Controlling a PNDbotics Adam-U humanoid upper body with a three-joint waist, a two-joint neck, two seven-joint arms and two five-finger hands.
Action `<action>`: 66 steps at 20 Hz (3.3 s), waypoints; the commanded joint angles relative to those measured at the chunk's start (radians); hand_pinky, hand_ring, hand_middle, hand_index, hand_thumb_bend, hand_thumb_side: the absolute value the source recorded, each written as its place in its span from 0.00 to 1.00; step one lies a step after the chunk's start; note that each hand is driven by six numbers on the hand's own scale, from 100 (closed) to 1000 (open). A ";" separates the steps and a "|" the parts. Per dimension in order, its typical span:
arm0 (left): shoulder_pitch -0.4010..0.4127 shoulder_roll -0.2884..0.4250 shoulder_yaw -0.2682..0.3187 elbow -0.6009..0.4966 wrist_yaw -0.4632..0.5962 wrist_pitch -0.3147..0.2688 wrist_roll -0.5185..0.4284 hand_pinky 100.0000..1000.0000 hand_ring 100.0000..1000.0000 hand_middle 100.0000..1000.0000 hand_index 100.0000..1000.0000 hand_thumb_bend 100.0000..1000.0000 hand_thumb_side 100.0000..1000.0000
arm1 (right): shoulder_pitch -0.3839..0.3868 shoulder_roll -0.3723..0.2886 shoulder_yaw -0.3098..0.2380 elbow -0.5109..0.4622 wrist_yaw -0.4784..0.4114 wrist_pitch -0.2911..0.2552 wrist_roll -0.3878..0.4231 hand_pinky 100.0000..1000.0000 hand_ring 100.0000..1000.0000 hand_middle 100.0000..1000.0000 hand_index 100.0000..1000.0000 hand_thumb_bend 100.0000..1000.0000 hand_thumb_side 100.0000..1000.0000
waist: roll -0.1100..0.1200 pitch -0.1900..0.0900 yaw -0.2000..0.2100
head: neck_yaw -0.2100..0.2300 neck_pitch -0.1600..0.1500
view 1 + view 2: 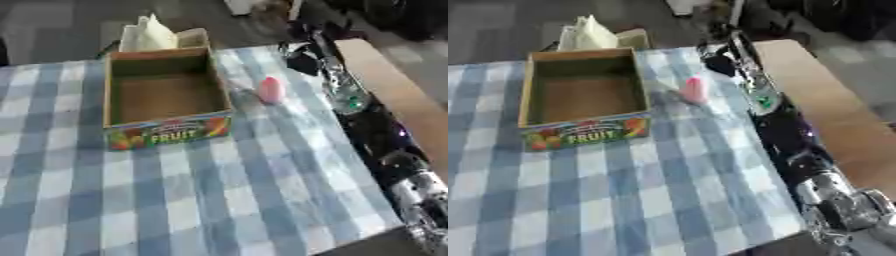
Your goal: Pick up objects on the table and place them in the box.
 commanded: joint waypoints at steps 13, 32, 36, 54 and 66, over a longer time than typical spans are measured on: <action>-0.007 0.023 0.005 -0.014 -0.006 -0.001 -0.002 0.65 0.45 0.48 0.61 0.00 0.84 | -0.018 -0.044 0.004 0.002 0.345 0.038 0.215 0.68 0.88 0.83 0.89 0.11 0.27 | 0.000 -0.018 0.002 | -0.010 -0.002; -0.005 0.019 0.008 -0.014 -0.006 0.000 -0.002 0.65 0.45 0.47 0.61 0.00 0.84 | -0.015 -0.030 0.005 0.031 0.593 0.069 0.305 0.60 0.69 0.64 0.73 0.06 0.00 | 0.003 -0.014 0.004 | -0.014 -0.005; -0.005 0.018 0.008 -0.014 -0.005 0.000 -0.001 0.65 0.45 0.47 0.61 0.00 0.84 | -0.012 -0.027 0.004 0.027 0.637 0.084 0.224 0.52 0.57 0.50 0.60 0.03 0.00 | 0.004 -0.013 0.005 | -0.016 -0.005; -0.010 0.014 0.004 -0.016 -0.001 0.000 -0.004 0.65 0.45 0.47 0.61 0.00 0.84 | -0.129 0.038 0.047 -0.118 0.640 0.047 0.016 0.48 0.54 0.40 0.48 0.00 0.00 | 0.009 -0.015 0.022 | -0.028 -0.010; -0.033 0.005 -0.011 -0.019 0.001 -0.001 -0.017 0.65 0.45 0.47 0.61 0.00 0.84 | -0.232 0.170 0.110 -0.037 0.774 -0.022 0.052 0.50 0.57 0.44 0.52 0.04 0.00 | 0.012 0.002 0.058 | -0.056 -0.027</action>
